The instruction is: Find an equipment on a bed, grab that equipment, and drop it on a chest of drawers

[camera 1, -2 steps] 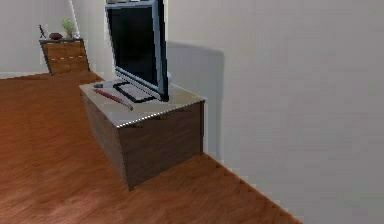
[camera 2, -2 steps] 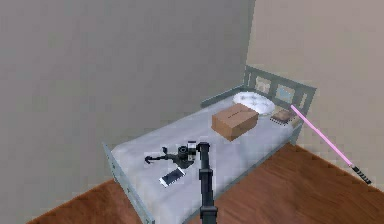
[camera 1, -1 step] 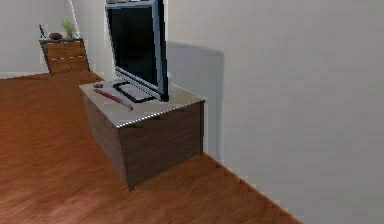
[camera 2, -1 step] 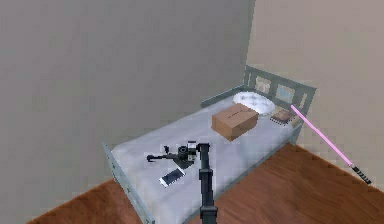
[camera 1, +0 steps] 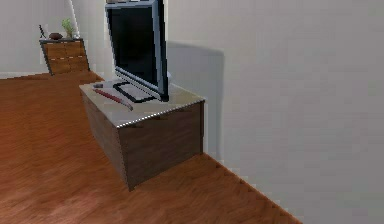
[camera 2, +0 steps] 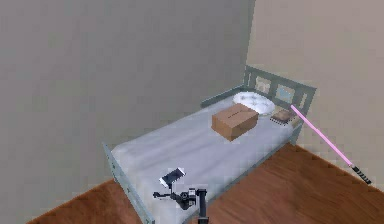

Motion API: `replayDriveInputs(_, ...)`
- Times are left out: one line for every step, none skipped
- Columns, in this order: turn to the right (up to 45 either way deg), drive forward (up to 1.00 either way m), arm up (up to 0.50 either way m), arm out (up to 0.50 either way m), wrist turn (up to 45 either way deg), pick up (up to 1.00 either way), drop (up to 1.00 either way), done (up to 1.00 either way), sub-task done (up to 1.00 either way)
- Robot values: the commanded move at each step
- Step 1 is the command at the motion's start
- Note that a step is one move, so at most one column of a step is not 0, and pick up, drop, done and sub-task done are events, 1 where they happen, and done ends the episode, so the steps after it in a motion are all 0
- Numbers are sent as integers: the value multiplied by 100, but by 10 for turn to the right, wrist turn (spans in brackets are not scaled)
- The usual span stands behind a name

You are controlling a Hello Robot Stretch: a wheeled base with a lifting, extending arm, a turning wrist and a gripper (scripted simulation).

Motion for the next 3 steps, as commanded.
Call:
replayDriveInputs(0,0,0,0,0,100,0,0,0)
replayDriveInputs(0,0,10,0,0,0,0,0,0)
replayDriveInputs(0,0,50,0,0,0,0,0,0)
